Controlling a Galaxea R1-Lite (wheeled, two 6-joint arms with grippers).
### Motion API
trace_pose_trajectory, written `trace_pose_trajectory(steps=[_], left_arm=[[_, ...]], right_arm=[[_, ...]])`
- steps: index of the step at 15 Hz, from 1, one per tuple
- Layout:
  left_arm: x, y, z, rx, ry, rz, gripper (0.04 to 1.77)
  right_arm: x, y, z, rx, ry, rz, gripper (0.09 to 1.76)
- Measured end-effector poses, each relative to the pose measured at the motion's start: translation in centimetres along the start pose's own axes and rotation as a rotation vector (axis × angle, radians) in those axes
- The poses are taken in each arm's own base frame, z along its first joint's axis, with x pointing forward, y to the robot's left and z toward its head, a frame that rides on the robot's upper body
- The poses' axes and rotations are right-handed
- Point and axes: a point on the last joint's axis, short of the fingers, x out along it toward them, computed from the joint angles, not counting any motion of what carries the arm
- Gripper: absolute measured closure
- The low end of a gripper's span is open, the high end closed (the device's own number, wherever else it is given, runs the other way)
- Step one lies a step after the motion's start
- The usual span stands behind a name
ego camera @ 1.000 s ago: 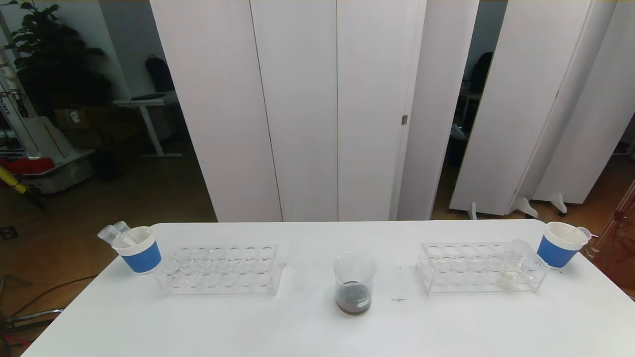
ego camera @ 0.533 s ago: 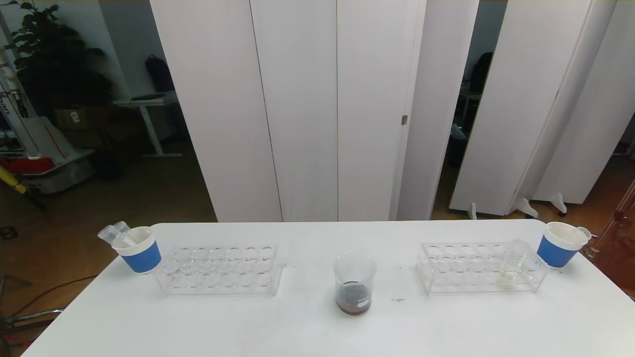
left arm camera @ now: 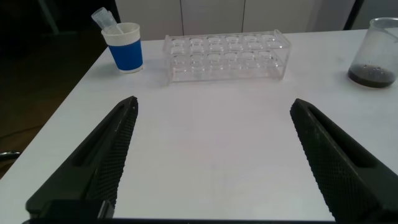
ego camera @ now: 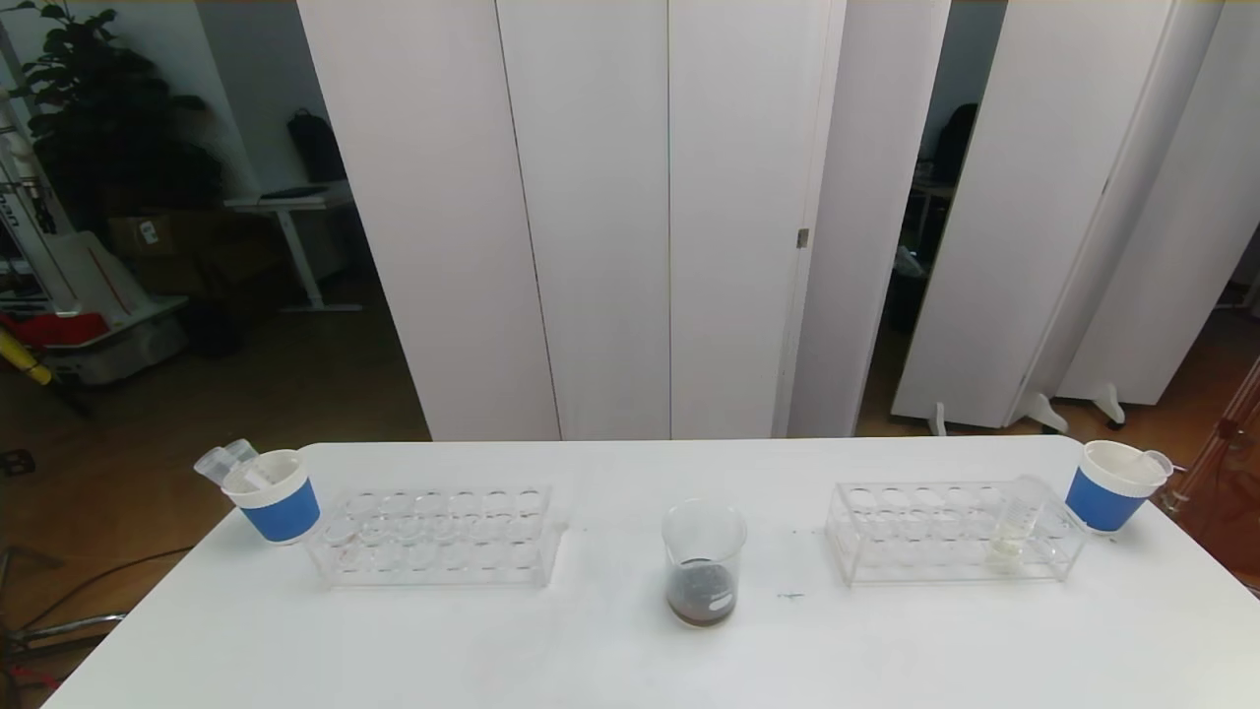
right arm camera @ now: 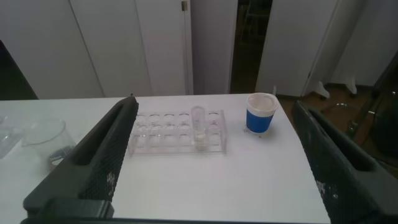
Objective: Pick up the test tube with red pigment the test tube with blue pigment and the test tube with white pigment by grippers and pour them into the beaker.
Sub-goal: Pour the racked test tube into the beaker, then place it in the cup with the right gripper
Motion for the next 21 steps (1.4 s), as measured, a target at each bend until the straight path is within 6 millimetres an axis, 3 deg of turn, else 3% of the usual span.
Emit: trace_pose_trajectory(steps=[2, 5, 8, 10, 15, 21], left_arm=[[0.0, 0.0, 0.0, 0.0, 0.0, 0.0, 0.06], [0.0, 0.0, 0.0, 0.0, 0.0, 0.0, 0.06], [0.0, 0.0, 0.0, 0.0, 0.0, 0.0, 0.06], [0.0, 0.0, 0.0, 0.0, 0.0, 0.0, 0.06], [0.0, 0.0, 0.0, 0.0, 0.0, 0.0, 0.06], [0.0, 0.0, 0.0, 0.0, 0.0, 0.0, 0.06]], right_arm=[[3.1, 0.1, 1.2, 0.009, 0.009, -0.012, 0.1], [8.3, -0.1, 1.3, 0.021, 0.062, -0.051, 0.1], [13.1, -1.0, -0.2, 0.027, 0.118, -0.101, 0.1], [15.2, -1.5, -1.7, 0.029, 0.145, -0.118, 0.1], [18.0, -2.1, -6.5, 0.031, 0.251, -0.126, 0.1], [18.3, -1.7, -11.3, 0.022, 0.341, -0.095, 0.1]])
